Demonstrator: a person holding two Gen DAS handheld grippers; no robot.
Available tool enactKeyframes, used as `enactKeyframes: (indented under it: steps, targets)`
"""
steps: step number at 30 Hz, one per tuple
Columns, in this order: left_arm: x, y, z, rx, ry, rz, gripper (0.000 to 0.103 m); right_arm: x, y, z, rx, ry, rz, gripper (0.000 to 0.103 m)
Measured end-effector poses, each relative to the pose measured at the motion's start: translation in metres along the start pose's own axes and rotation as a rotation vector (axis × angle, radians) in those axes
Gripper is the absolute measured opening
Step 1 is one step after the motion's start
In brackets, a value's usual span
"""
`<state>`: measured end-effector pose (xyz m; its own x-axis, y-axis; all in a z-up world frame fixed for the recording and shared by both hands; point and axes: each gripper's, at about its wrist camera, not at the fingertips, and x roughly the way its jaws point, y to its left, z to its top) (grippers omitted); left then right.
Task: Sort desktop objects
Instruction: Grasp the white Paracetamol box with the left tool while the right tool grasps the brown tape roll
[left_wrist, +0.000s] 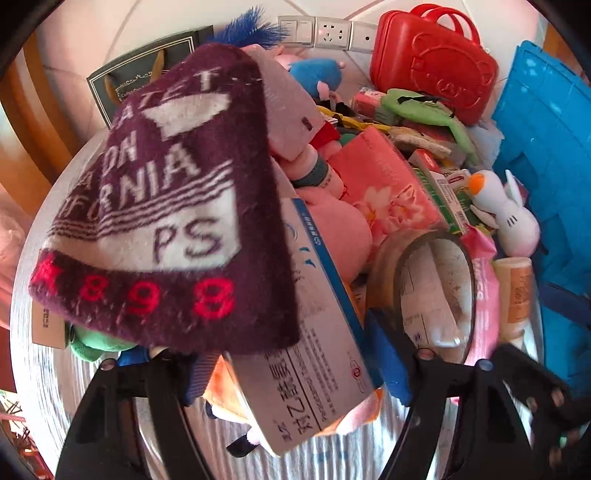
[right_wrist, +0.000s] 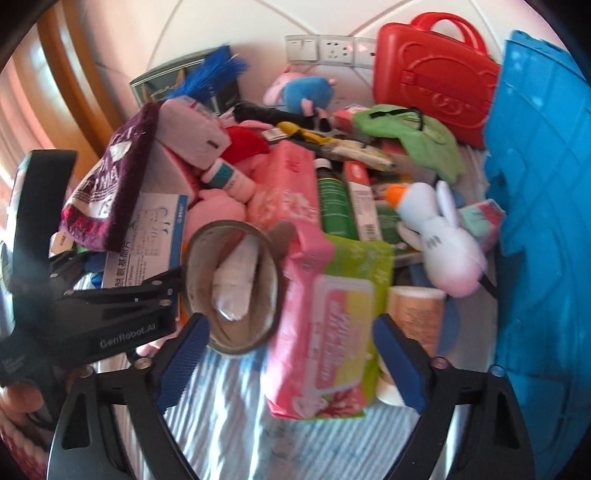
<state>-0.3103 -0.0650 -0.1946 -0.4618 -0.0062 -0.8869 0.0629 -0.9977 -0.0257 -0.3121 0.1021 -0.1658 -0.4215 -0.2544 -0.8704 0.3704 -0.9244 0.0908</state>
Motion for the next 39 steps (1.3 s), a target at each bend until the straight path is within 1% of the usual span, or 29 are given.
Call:
enactKeyframes:
  steps: [2, 5, 9, 10, 12, 14, 17, 19, 23, 26, 28, 30, 33, 34, 35, 36, 37, 38, 39]
  targets:
    - [-0.008, 0.007, -0.006, -0.002, -0.015, 0.005, 0.070, 0.005, 0.008, 0.004, -0.012, 0.007, 0.023, 0.084]
    - [-0.016, 0.018, -0.015, 0.007, -0.031, 0.037, 0.069, 0.011, 0.022, 0.009, -0.036, 0.006, 0.051, 0.084]
    - [-0.012, 0.032, -0.018, -0.020, -0.017, 0.001, 0.069, 0.028, 0.033, 0.015, -0.045, 0.018, 0.056, 0.085]
    - [-0.010, 0.032, -0.016, -0.019, -0.015, 0.012, 0.070, 0.033, 0.035, 0.017, -0.047, 0.017, 0.043, 0.088]
    - [-0.004, 0.031, -0.013, -0.018, -0.005, 0.029, 0.071, 0.038, 0.036, 0.022, -0.049, 0.015, 0.036, 0.092]
    - [0.001, 0.035, -0.010, -0.043, 0.004, 0.011, 0.071, 0.045, 0.035, 0.026, -0.047, 0.020, 0.034, 0.092]
    - [0.004, 0.040, -0.006, -0.061, -0.001, 0.004, 0.071, 0.053, 0.030, 0.031, -0.033, 0.032, 0.070, 0.095]
    - [0.005, 0.043, -0.005, -0.070, -0.001, -0.001, 0.071, 0.058, 0.028, 0.035, -0.031, 0.039, 0.077, 0.101]
    - [0.005, 0.045, -0.006, -0.061, -0.008, -0.012, 0.071, 0.065, 0.027, 0.038, -0.021, 0.064, 0.097, 0.101]
    - [-0.001, 0.040, -0.010, -0.016, -0.027, 0.019, 0.072, 0.056, 0.030, 0.034, -0.035, 0.064, 0.057, 0.099]
    - [-0.002, 0.038, -0.011, -0.003, -0.031, 0.047, 0.076, 0.052, 0.033, 0.031, -0.044, 0.072, 0.056, 0.100]
    - [0.002, 0.041, -0.009, -0.021, -0.023, 0.042, 0.080, 0.052, 0.036, 0.030, -0.052, 0.071, 0.074, 0.100]
    - [0.009, 0.048, -0.006, -0.064, -0.009, 0.012, 0.080, 0.064, 0.032, 0.032, -0.030, 0.089, 0.077, 0.100]
    - [0.011, 0.050, -0.006, -0.071, -0.011, 0.001, 0.080, 0.071, 0.029, 0.033, -0.009, 0.107, 0.098, 0.099]
    - [0.012, 0.051, -0.006, -0.074, -0.015, -0.001, 0.080, 0.076, 0.026, 0.032, 0.003, 0.115, 0.090, 0.098]
    - [0.011, 0.050, -0.006, -0.071, -0.018, -0.003, 0.076, 0.077, 0.025, 0.032, 0.003, 0.110, 0.091, 0.095]
    - [0.010, 0.048, -0.006, -0.066, -0.024, -0.009, 0.074, 0.076, 0.026, 0.031, 0.004, 0.102, 0.116, 0.081]
    - [0.008, 0.047, -0.007, -0.066, -0.031, 0.012, 0.074, 0.073, 0.029, 0.030, 0.003, 0.097, 0.140, 0.073]
    - [0.005, 0.046, -0.008, -0.067, -0.037, 0.015, 0.074, 0.069, 0.033, 0.030, -0.003, 0.087, 0.130, 0.073]
